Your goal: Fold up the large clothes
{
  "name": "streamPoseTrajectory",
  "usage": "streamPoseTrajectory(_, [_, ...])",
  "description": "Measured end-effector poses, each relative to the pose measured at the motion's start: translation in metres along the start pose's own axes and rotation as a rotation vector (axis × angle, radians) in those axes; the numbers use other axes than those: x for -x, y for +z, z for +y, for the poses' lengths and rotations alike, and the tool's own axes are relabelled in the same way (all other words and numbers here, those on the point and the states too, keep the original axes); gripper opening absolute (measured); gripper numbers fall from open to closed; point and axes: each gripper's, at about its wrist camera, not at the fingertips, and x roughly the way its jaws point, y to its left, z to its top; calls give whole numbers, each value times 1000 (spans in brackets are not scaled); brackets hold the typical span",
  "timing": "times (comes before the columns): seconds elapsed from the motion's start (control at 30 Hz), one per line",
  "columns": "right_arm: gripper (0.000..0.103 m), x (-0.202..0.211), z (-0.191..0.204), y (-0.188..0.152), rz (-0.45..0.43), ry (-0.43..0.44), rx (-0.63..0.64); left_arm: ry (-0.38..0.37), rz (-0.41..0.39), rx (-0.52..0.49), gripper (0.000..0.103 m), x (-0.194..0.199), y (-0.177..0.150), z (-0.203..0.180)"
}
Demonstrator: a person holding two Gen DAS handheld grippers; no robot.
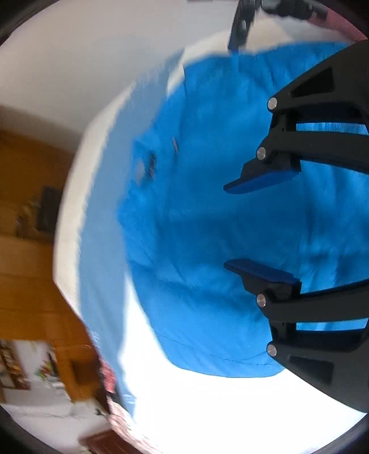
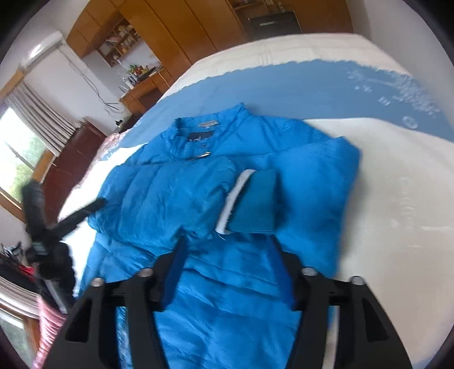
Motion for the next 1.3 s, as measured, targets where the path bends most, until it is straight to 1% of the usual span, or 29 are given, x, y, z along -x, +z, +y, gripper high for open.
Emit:
streamPoseTrajectory(0.03, [65, -4, 0, 2, 10, -14, -15, -13, 32, 19, 44, -15, -3, 7])
streamPoseTrajectory(0.07, [65, -9, -3, 4, 22, -23, -34, -25, 36, 26, 44, -21, -5, 12])
streamPoseTrajectory(0.13, [67, -19, -8, 10, 42, -7, -70, -34, 17, 22, 44, -25, -8, 11])
streamPoseTrajectory(0.23, [67, -36, -20, 22, 68, 0, -124, -26, 9, 11, 44, -25, -9, 14])
streamPoseTrajectory(0.3, [65, -45, -26, 26, 82, 12, -157, -30, 9, 14, 44, -25, -8, 16])
streamPoseTrajectory(0.33, [56, -48, -26, 28, 84, 24, -152, -38, 8, 23, 44, -28, -8, 16])
streamPoseTrajectory(0.37, [47, -50, -25, 28, 85, 26, -143, -42, 7, 29, 44, -20, -10, 18])
streamPoseTrajectory(0.4, [41, -50, -24, 28, 83, 29, -137, -45, 6, 31, 44, -16, -10, 19])
streamPoseTrajectory(0.43, [24, -48, -22, 27, 80, 46, -129, -46, 5, 33, 44, -14, -9, 19])
streamPoseTrajectory(0.47, [16, -45, -20, 28, 74, 63, -121, -45, 3, 40, 43, -8, -9, 20])
streamPoseTrajectory(0.5, [16, -37, -18, 28, 52, 59, -104, -46, 0, 56, 42, -4, -8, 20])
streamPoseTrajectory(0.53, [15, -29, -16, 28, 31, 50, -90, -63, -6, 67, 42, 0, -7, 21])
streamPoseTrajectory(0.57, [14, -18, -16, 27, 0, 22, -79, -80, -16, 73, 42, 5, -6, 22])
streamPoseTrajectory(0.67, [14, 0, -24, 21, -31, -46, -95, -54, -38, 53, 42, 12, -4, 21])
streamPoseTrajectory(0.7, [14, 0, -26, 19, -23, -58, -93, -43, -34, 50, 42, 9, -4, 21])
streamPoseTrajectory(0.77, [14, -8, -32, 14, 18, -66, -96, -33, 1, 67, 41, -5, -5, 26])
streamPoseTrajectory(0.8, [14, -16, -37, 9, 47, -77, -107, -34, 6, 62, 41, -13, -6, 28])
streamPoseTrajectory(0.87, [15, -30, -43, 5, 69, -76, -120, -21, -4, 38, 41, -20, -7, 27])
streamPoseTrajectory(0.93, [15, -32, -41, 5, 71, -85, -105, 1, -2, 21, 41, -20, -7, 23])
streamPoseTrajectory(1.0, [17, -25, -36, 5, 61, -104, -85, 13, 9, 22, 41, -17, -7, 21])
streamPoseTrajectory(1.03, [23, -18, -32, 4, 48, -123, -72, 10, 13, 30, 41, -12, -6, 21])
streamPoseTrajectory(1.07, [26, -5, -26, 3, 14, -157, -57, 2, 9, 35, 41, -7, -6, 21])
streamPoseTrajectory(1.17, [26, 22, -9, 8, -105, -243, -12, -7, -20, 44, 41, 7, 0, 16])
streamPoseTrajectory(1.2, [26, 26, -5, 9, -120, -240, -4, -16, -27, 35, 42, 10, 3, 10])
streamPoseTrajectory(1.23, [26, 26, 1, 12, -120, -216, 11, -20, -26, 22, 42, 10, 6, 5])
streamPoseTrajectory(1.3, [26, 12, 14, 20, -89, -148, 25, -10, -19, -8, 42, 5, 12, -10])
